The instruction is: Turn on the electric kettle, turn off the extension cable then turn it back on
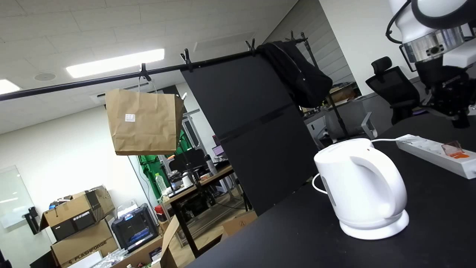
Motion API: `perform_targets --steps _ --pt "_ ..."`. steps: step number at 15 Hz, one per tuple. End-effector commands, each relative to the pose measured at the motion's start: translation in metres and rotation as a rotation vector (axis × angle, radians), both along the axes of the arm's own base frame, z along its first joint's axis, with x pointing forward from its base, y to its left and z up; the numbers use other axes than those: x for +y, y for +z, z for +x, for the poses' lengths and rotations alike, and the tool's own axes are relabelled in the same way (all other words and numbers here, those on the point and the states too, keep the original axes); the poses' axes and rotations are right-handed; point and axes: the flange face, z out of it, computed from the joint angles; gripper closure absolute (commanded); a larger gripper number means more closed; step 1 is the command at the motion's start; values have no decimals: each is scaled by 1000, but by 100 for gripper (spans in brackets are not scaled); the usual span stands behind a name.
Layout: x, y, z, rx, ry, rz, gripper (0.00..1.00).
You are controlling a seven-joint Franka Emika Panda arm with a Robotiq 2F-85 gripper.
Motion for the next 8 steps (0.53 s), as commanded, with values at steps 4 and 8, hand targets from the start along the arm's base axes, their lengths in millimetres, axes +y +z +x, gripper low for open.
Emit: perform_targets --steps 4,8 --pt "11 -16 11 18 -73 15 100" --pt "15 -25 17 17 -78 15 100"
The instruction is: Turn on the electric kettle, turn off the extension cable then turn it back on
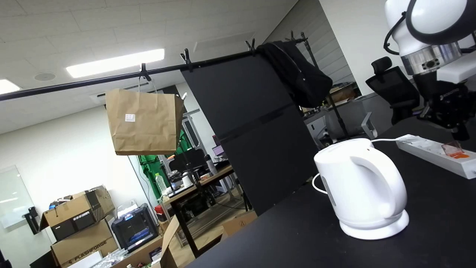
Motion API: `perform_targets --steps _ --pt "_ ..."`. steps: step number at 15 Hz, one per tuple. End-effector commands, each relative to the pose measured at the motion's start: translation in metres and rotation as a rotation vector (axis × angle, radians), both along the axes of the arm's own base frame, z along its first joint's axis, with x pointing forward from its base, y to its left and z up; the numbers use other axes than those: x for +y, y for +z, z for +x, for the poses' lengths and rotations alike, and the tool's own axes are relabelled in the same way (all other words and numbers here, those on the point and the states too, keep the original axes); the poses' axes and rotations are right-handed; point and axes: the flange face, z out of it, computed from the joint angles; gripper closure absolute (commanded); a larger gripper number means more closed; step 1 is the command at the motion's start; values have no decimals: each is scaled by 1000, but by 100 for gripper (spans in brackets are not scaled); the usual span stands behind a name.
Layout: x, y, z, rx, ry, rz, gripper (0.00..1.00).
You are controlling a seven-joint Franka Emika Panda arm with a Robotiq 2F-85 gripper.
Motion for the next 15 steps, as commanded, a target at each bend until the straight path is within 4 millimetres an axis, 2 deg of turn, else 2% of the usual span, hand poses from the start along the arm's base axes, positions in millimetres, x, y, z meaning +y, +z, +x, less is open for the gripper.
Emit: perform_targets --steps 1,15 --pt "2 -5 10 -2 -38 -2 100" --pt "2 -27 24 -1 -93 7 100"
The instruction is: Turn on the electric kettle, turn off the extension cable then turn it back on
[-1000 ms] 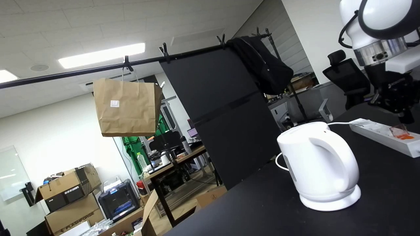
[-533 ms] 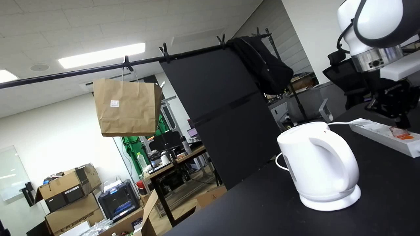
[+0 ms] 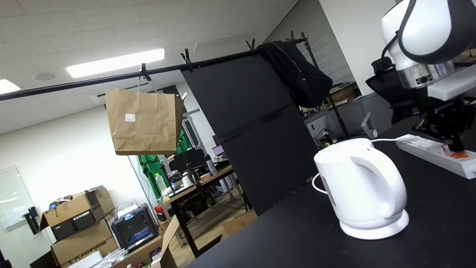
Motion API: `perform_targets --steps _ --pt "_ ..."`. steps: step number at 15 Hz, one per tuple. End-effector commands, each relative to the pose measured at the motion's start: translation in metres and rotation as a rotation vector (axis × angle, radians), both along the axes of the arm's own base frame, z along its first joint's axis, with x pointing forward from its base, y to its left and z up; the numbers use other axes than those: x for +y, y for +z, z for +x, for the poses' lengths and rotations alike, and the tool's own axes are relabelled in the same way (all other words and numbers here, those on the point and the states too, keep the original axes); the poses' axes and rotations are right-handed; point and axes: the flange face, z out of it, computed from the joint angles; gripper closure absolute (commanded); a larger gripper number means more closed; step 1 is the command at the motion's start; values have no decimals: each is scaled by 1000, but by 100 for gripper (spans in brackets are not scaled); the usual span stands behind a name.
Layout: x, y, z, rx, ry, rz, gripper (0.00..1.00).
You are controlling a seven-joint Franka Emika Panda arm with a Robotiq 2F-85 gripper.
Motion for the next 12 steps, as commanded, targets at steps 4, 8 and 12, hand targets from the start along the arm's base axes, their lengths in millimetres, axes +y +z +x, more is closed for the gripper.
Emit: perform_targets --steps 4,8,12 --pt "-1 -6 10 -3 -42 -13 100" --pt "-2 -11 10 2 -49 -17 100" --pt "-4 -17 9 13 -53 -17 100"
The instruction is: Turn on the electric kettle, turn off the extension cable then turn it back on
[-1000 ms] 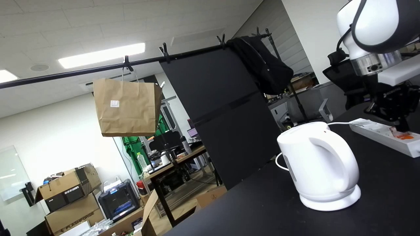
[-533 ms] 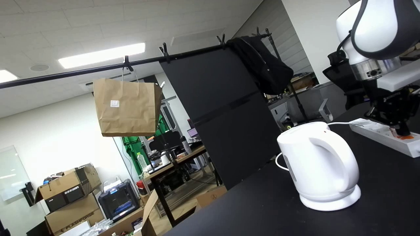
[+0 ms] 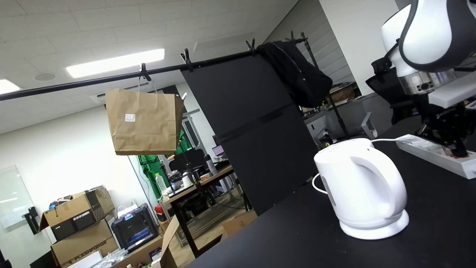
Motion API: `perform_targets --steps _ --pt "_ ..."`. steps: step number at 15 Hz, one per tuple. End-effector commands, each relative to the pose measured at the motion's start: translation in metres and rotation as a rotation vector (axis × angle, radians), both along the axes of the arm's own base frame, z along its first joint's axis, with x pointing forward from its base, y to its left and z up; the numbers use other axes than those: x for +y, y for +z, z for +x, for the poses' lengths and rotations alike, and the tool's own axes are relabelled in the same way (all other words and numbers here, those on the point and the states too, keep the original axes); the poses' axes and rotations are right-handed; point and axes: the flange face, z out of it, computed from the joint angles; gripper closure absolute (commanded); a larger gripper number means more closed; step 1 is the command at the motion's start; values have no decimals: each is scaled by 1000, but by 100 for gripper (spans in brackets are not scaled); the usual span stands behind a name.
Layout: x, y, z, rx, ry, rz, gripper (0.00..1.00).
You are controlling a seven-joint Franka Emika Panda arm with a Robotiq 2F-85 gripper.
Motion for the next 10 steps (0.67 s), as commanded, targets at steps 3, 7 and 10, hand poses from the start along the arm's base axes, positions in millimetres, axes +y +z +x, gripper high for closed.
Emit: perform_targets --steps 3,7,10 --pt "-4 -2 6 -1 -43 -4 100" --pt "-9 -4 4 1 -60 8 100" --pt "-15 -9 3 7 -76 16 100"
